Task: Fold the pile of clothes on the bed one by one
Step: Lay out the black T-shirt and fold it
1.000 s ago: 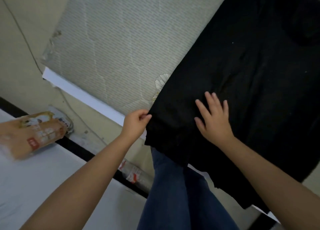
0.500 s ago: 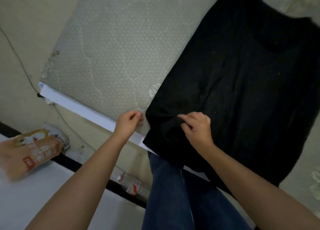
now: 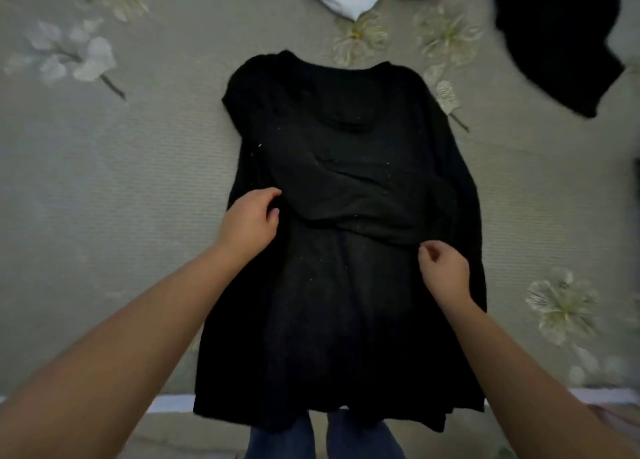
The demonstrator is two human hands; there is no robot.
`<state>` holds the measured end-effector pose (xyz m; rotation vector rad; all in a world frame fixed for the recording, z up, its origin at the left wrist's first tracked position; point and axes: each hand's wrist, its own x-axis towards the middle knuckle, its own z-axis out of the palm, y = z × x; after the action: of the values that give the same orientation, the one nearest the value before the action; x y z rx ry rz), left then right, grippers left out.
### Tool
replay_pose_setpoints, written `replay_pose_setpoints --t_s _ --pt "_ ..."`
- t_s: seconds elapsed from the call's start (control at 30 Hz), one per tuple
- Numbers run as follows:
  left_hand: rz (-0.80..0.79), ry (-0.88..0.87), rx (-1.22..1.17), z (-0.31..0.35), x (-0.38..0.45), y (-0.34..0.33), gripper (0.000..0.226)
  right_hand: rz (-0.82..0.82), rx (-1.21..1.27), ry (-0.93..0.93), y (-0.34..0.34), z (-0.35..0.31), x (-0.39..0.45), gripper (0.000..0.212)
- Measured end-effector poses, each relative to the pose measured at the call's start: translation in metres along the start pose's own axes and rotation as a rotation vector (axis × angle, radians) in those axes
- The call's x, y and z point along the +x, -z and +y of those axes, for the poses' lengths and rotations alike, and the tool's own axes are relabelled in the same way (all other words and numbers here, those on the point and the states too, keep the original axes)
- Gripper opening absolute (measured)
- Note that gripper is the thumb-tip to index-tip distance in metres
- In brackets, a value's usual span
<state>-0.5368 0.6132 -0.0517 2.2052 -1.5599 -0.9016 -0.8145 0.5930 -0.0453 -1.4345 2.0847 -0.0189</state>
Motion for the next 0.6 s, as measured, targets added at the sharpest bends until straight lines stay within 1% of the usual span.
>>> replay_pose_setpoints --t_s 0.07,0.13,0.17,0.23,0.3,0.33,0.4,0.47,0.5,0.53,0.6 --pt "0.056 -0.096 0.116 0.006 0.025 0.001 0.041 0.098 -0.090 0.232 0.006 -0.008 0.017 0.025" --pt "0.114 -0.145 0.204 0.007 0.049 0.005 0.044 0.188 -0.160 0.386 0.008 -0.018 0.040 0.027" --pt "0.123 -0.143 0.245 0.006 0.062 0.008 0.046 0.199 -0.213 0.413 0.009 -0.024 0.052 0.032" --pt "0.088 -0.111 0.307 0.003 0.087 0.013 0.053 0.130 -0.374 0.397 0.011 -0.032 0.077 0.047" --pt "-0.002 -0.086 0.384 -0.001 0.111 0.018 0.060 0.042 -0.533 0.342 0.011 -0.034 0.097 0.055" --pt "-0.053 -0.090 0.440 -0.003 0.121 0.020 0.061 0.020 -0.581 0.321 0.011 -0.032 0.104 0.055" --pt "-0.126 -0.115 0.561 -0.007 0.138 0.026 0.055 0.042 -0.610 0.319 0.014 -0.029 0.112 0.045" --pt "-0.193 -0.107 0.671 -0.007 0.150 0.036 0.038 0.101 -0.559 0.362 0.022 -0.028 0.114 0.029" --pt "-0.219 -0.110 0.685 -0.006 0.152 0.041 0.033 0.134 -0.509 0.398 0.025 -0.028 0.114 0.022" --pt "-0.231 -0.141 0.655 -0.005 0.155 0.044 0.031 0.170 -0.462 0.433 0.029 -0.027 0.115 0.018" --pt "-0.232 -0.235 0.467 0.000 0.158 0.059 0.028 0.182 -0.414 0.426 0.039 -0.030 0.120 0.017"
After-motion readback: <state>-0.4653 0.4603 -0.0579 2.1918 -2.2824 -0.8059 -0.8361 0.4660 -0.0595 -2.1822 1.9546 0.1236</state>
